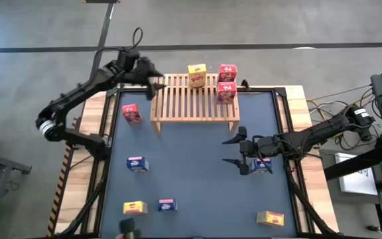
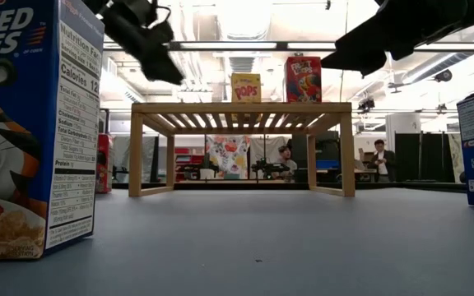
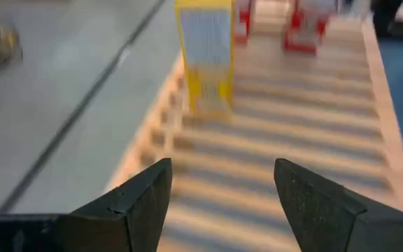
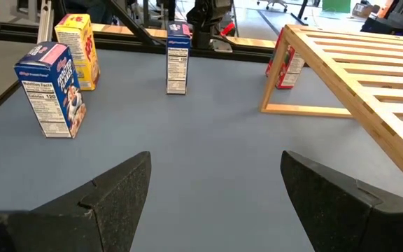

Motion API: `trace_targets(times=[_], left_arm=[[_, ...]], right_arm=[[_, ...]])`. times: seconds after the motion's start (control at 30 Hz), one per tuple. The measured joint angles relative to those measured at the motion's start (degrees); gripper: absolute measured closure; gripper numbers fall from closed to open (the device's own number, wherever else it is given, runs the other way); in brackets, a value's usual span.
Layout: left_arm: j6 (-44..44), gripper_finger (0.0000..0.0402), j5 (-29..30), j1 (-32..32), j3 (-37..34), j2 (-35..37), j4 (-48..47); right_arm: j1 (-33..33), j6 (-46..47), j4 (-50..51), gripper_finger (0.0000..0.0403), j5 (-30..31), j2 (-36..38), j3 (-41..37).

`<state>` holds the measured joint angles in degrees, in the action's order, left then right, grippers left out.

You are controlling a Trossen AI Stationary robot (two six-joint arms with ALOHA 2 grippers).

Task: Stack cereal on shelf
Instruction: Put the red cereal box on the shelf aligned with the other red cereal boxes

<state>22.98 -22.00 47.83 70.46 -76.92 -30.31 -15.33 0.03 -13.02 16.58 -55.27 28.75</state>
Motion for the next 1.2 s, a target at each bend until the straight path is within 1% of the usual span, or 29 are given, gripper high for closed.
trace_targets(times=[0.17,0.33,0.4,0.47,0.6,0.73,0.83,1.03,1.13,1.2], left_arm=[[0.15,0.0166,7.43,-1.01,-0.53,4.6,-16.94],[-0.99,0.0166,13.67,-1.41,-0.75,5.05,-32.6],[-0.8,0.0166,17.12,-1.39,-1.36,4.93,-36.84],[-0.57,0.0166,19.2,-1.25,-2.49,5.23,-37.64],[1.25,0.0166,19.97,-1.22,-6.25,6.89,-36.28],[3.05,0.0166,25.26,-0.88,-10.85,7.7,-35.96],[3.73,0.0166,27.71,-0.15,-13.52,7.9,-34.85],[6.6,0.0166,28.56,1.36,-16.85,7.91,-29.26],[7.67,0.0166,29.04,2.33,-17.29,7.44,-27.15],[7.74,0.0166,28.17,2.6,-17.16,7.34,-26.62]], right_arm=[[0.0,-0.04,-0.15,0.0096,-0.02,0.0,0.0],[-0.02,-0.04,-0.2,0.0096,-0.02,0.0,0.0],[-0.02,-0.04,-0.29,0.0096,-0.03,0.0,0.0],[-0.02,-0.04,-0.48,0.0096,-0.02,0.0,0.0],[-0.02,0.03,-0.57,0.0096,-0.04,0.0,0.0],[-0.02,0.65,-0.59,0.0096,-0.04,0.0,0.0],[-0.02,0.86,-0.64,0.0096,-0.04,0.0,0.0],[-0.02,0.92,-1.79,0.0096,-0.04,0.0,-0.02],[-0.02,1.01,-2.51,0.0096,-0.04,-0.02,-0.02],[-0.02,1.06,-2.42,0.0096,-0.04,-0.02,-0.02]])
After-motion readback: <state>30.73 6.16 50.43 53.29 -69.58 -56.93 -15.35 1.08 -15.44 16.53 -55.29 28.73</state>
